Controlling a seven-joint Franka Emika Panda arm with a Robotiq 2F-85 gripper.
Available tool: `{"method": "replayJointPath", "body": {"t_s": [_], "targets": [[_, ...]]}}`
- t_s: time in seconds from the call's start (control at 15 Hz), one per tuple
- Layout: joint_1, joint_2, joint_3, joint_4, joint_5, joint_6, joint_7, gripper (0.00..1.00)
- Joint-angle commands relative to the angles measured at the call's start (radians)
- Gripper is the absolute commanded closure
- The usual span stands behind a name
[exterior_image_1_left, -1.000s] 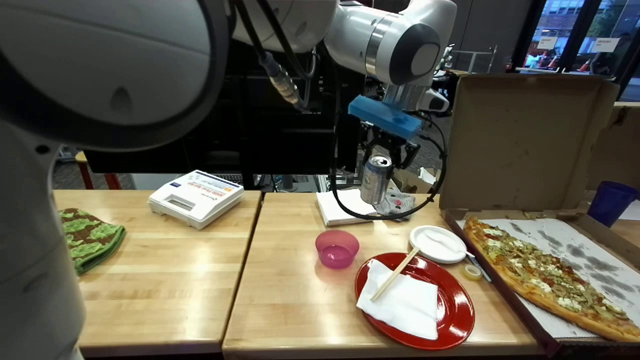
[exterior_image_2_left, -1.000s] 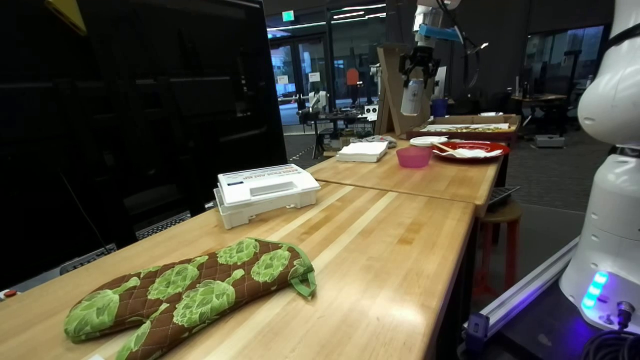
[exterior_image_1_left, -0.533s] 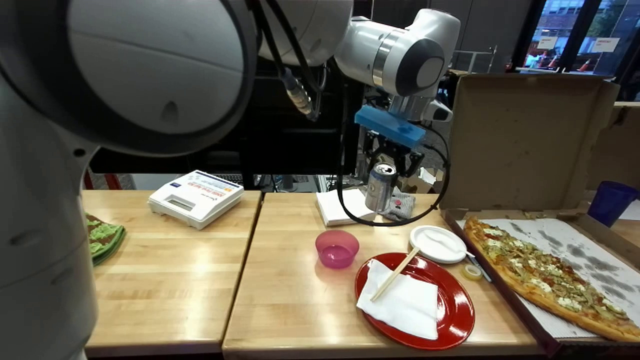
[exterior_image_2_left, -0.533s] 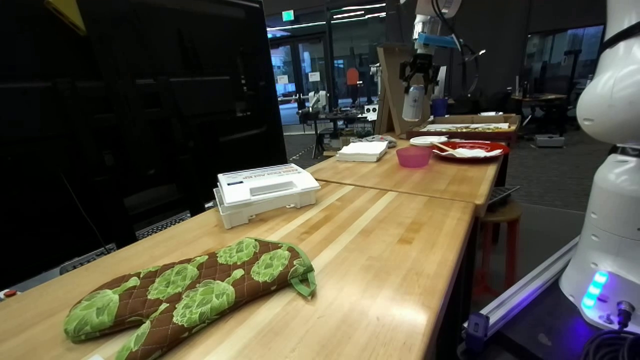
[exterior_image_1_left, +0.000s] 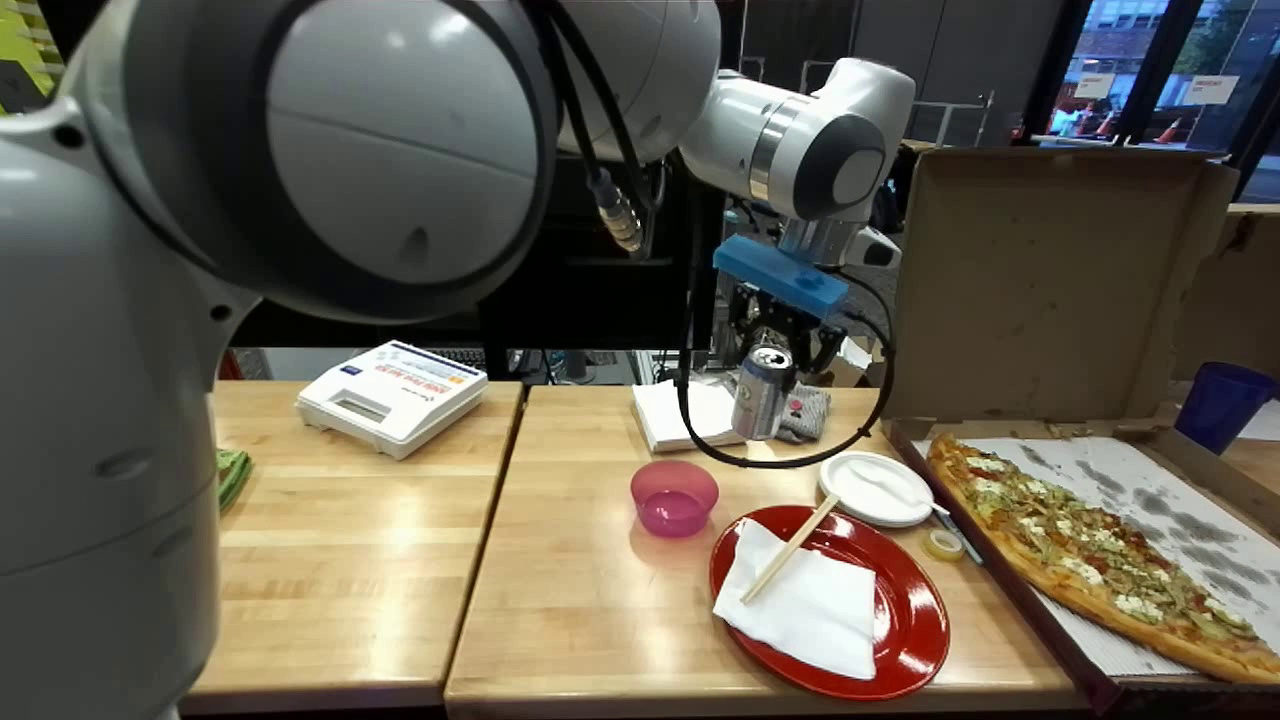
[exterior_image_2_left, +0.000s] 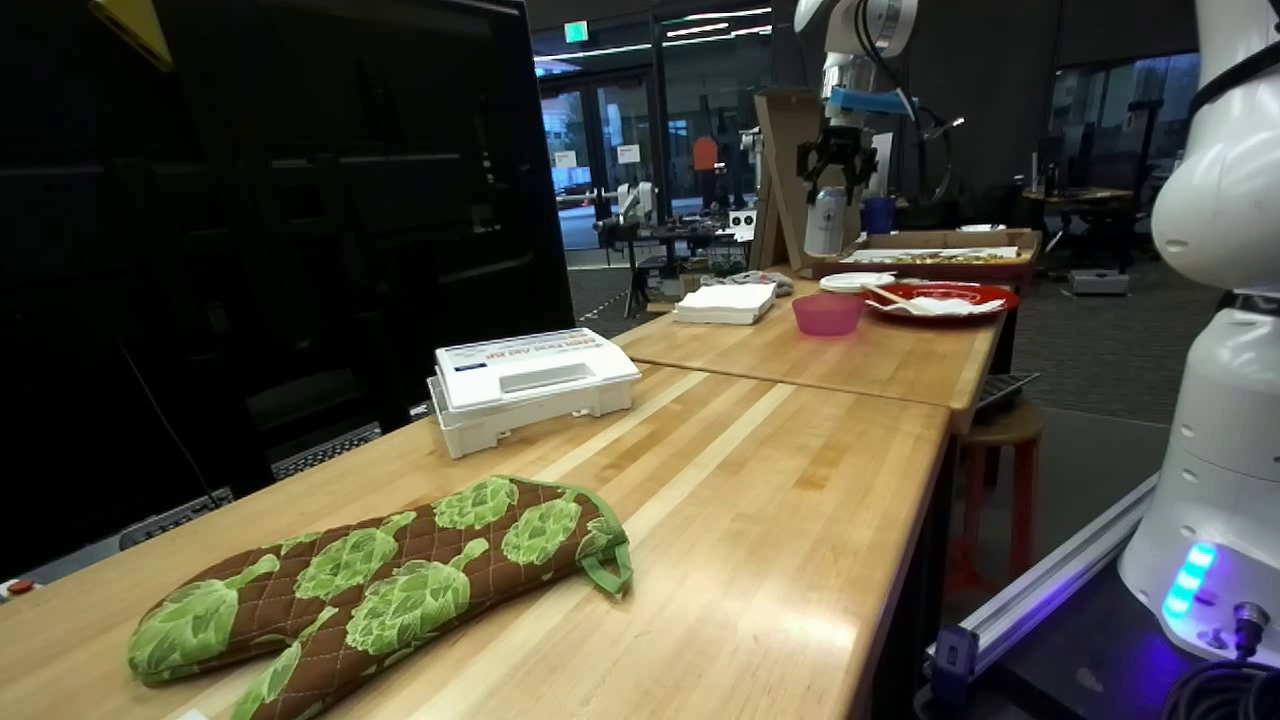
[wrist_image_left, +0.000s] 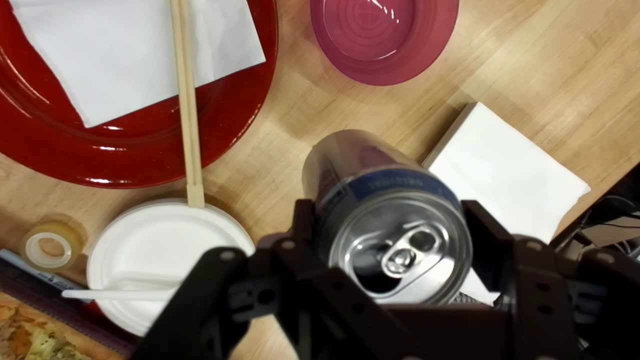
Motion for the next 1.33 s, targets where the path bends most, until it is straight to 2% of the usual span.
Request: {"method": "replayJointPath", "body": {"t_s": [0.0,0.53,1.27], "targets": [[-0.008,0.027,0.016,0.026,-0.003,0.01,0.03,0.54],[-0.007,0.099,0.029,0.038,-0.012,0.072,0.042,0.54],[0.003,0.18,0.05,0.096,-0.033,0.077,0.078,0.54]]}}
